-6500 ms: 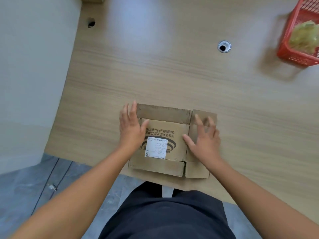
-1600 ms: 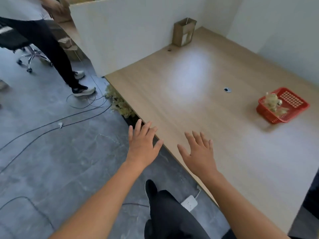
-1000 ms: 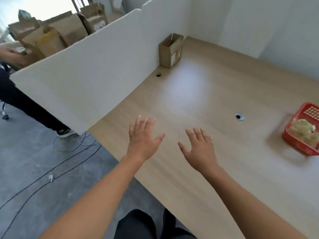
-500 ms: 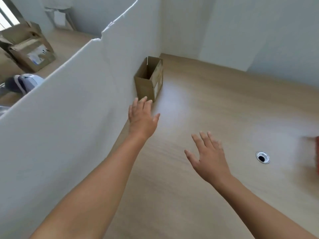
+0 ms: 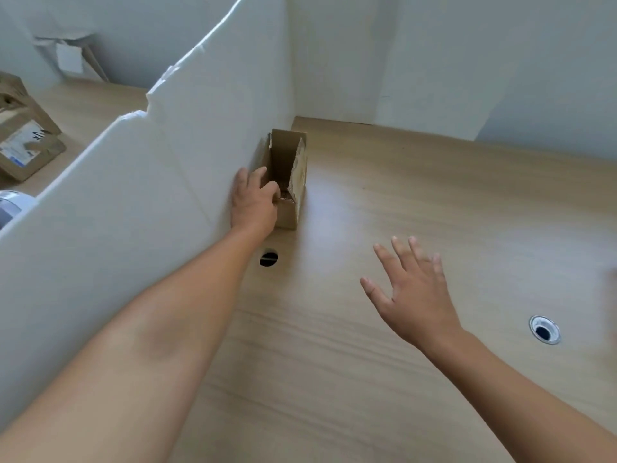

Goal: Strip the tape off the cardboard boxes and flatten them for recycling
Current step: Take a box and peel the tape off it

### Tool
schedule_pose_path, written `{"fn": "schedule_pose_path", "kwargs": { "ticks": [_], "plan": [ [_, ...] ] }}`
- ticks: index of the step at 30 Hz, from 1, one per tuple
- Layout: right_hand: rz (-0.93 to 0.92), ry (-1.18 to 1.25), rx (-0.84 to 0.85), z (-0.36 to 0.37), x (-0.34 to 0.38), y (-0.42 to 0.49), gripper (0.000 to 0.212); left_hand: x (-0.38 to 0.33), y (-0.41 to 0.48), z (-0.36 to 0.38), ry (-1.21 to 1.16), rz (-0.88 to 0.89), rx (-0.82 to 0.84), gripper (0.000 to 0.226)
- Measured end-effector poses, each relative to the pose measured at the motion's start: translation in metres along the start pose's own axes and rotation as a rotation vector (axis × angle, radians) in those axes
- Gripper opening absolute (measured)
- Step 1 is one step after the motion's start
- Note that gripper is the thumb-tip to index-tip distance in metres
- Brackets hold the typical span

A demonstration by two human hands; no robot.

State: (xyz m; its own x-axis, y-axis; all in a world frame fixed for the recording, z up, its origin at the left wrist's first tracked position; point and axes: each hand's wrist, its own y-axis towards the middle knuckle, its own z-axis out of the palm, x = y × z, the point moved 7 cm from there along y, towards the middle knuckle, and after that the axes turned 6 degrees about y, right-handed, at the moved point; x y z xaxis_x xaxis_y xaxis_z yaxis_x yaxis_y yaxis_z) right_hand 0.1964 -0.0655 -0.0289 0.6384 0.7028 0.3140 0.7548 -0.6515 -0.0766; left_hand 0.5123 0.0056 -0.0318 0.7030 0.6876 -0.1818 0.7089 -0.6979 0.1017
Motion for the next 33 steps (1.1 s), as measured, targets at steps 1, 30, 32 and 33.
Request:
{"fn": "schedule_pose_path", "kwargs": {
  "ticks": [1,30,32,33],
  "plan": [
    [0.011,0.012,0.003,-0.001,-0.003,-0.005,0.077,-0.004,-0.01,-0.001,-0.054,0.018,-0.005,0.008],
    [0.386,1.068,0.254,0.044,-0.085,-0.392,0.054,-0.187,-0.53,0.019,-1.104,-0.42,0.638,0.069],
    [0.485,1.184,0.27,0.045,-0.088,-0.387,0.051,-0.197,-0.526,0.018,-1.168,-0.415,0.68,0.065],
    [0.538,1.254,0.261,0.041,-0.089,-0.386,0.048,-0.201,-0.524,0.016,-1.205,-0.426,0.682,0.065]
  ]
}}
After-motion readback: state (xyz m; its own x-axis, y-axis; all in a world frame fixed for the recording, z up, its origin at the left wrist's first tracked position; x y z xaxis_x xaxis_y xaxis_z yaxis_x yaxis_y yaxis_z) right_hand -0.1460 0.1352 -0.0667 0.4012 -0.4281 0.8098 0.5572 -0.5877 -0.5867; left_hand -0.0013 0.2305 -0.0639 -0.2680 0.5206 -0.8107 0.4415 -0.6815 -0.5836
